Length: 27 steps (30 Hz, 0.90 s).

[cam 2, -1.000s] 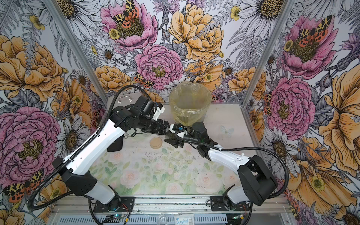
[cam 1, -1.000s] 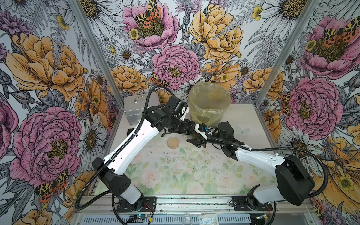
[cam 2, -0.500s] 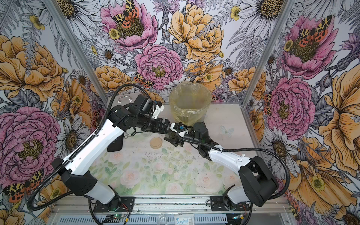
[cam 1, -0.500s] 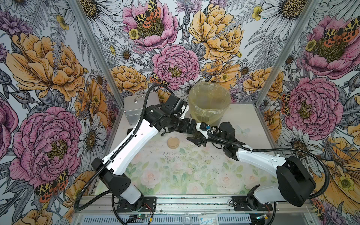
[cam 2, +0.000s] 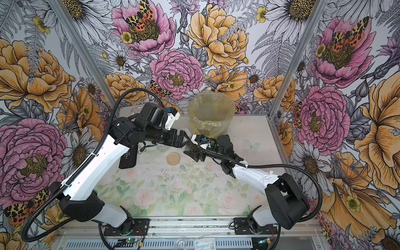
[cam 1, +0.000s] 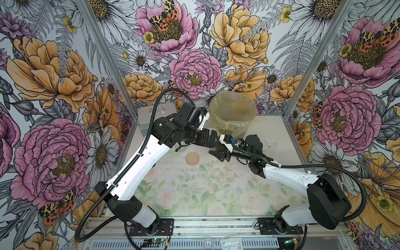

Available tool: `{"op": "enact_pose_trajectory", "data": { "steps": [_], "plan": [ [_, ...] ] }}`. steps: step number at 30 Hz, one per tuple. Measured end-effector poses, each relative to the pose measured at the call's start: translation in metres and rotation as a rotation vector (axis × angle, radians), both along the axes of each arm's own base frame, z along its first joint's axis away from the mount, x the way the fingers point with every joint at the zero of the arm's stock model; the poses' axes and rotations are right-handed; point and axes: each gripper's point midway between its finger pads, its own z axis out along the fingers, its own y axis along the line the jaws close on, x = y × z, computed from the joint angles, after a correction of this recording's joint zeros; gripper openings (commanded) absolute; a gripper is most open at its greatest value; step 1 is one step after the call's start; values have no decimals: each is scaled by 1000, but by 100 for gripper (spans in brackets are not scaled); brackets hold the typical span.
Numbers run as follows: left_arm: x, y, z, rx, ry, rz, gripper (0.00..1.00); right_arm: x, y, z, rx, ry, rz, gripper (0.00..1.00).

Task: Empty moldy tea leaves from jars
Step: Pick up the jar from the center of the board, then unscrew the lid from the jar.

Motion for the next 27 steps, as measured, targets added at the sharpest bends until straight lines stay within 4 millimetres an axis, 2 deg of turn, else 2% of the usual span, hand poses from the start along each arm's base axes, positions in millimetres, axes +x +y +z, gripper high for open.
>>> {"op": "enact_pose_trajectory", "data": {
  "steps": [8,15,21,24,27],
  "plan": [
    [-8,0,12,-29,-42,-108,99,-1,-2,-2,-1,17,9,57],
    [-7,4,23,33,-188,-267,99,-11,-3,4,1,26,42,56],
    [-3,-9,38,39,-269,-397,99,-23,-5,8,-12,32,77,56],
    [-2,-18,33,39,-247,-451,99,-27,-6,7,-19,40,88,55],
    [-2,-22,19,54,-198,-482,99,-28,-6,4,-28,49,91,55]
  ]
}}
